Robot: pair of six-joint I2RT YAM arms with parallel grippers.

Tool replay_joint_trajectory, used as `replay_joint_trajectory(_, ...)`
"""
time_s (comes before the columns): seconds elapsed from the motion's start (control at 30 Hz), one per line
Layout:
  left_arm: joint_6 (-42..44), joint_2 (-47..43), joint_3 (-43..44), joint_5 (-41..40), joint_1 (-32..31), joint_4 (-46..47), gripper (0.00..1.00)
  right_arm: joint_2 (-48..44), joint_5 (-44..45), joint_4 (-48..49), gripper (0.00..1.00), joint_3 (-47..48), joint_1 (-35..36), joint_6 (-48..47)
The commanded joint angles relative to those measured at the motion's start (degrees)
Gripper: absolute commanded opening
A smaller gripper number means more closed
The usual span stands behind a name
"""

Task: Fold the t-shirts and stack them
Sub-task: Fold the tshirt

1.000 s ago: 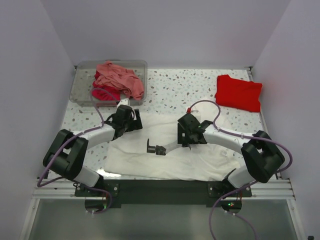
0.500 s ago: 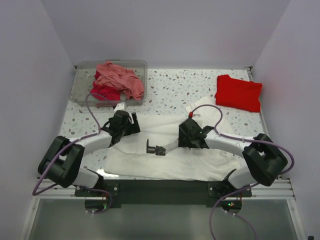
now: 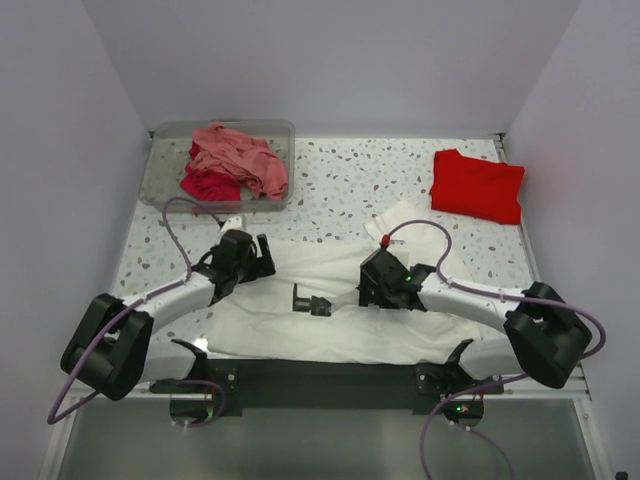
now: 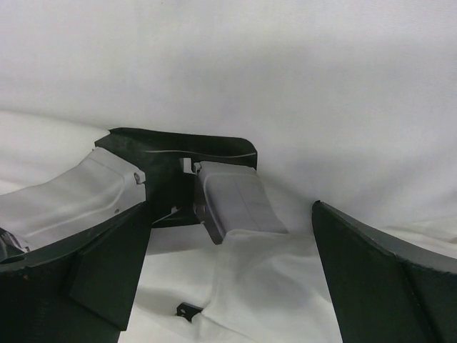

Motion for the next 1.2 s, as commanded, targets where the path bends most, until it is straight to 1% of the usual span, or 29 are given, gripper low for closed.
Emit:
replay_joint_trajectory(0.0, 0.83, -1.07, 4.56, -2.89, -0.25, -6.46, 1.00, 0.00, -3.05, -9.81, 0.98, 0.36, 0.45, 3.34)
replay_joint_trajectory(0.1, 3.12, 0.67, 11.32, -8.42, 0.44, -8.84, 1.00, -0.96, -1.99, -12.80, 0.99, 3.70, 0.45, 2.37)
replay_joint_trajectory(0.17, 4.18, 2.17, 15.27, -9.93, 1.58, -8.59, 1.00, -2.01, -1.82, -13.94, 0.99, 4.77, 0.45, 2.10)
replay_joint_trajectory(0.3, 6.46, 9.71, 21.00, -11.34, 4.40, -6.92, 1.00, -4.91, -1.03, -16.23, 0.99, 6.88, 0.37, 1.84)
replay_joint_trajectory(0.4, 7.70, 14.72, 24.17, -12.66, 4.75, -5.95, 0.94, -7.55, -0.59, -17.55, 0.99, 7.41, 0.45, 1.75)
replay_joint_trajectory(0.43, 7.88, 15.88, 25.04, -12.84, 5.02, -6.03, 0.88, -8.69, -0.50, -17.81, 0.99, 7.50, 0.45, 1.75)
replay_joint_trajectory(0.47, 7.96, 17.63, 26.10, -13.27, 5.45, -6.12, 0.85, -9.31, -0.50, -18.07, 0.98, 7.50, 0.45, 1.75)
replay_joint_trajectory(0.57, 7.70, 19.22, 26.64, -14.07, 6.33, -6.39, 0.79, -11.68, -0.76, -18.60, 0.99, 7.24, 0.45, 2.10)
replay_joint_trajectory(0.7, 7.09, 20.02, 26.20, -14.77, 7.48, -6.65, 0.76, -14.41, -0.50, -19.74, 0.99, 6.97, 0.45, 2.19)
replay_joint_trajectory(0.77, 6.47, 20.89, 26.11, -13.90, 8.70, -6.91, 0.75, -14.94, 0.55, -20.27, 0.99, 6.97, 0.45, 2.01)
replay_joint_trajectory(0.93, 6.47, 22.39, 25.41, -12.84, 9.06, -6.21, 0.67, -14.50, 0.03, -19.75, 0.99, 6.45, 0.37, 2.01)
replay_joint_trajectory(1.07, 6.38, 23.10, 24.79, -13.36, 9.15, -6.30, 0.63, -14.59, -0.85, -18.52, 0.99, 5.65, 0.45, 2.45)
replay_joint_trajectory(1.1, 6.30, 23.10, 24.61, -13.37, 9.15, -6.30, 0.59, -14.59, -0.85, -18.52, 0.99, 5.57, 0.45, 2.45)
replay_joint_trajectory(1.17, 6.12, 22.92, 24.00, -13.02, 9.32, -5.77, 0.56, -14.76, -0.85, -18.60, 0.99, 5.30, 0.37, 2.63)
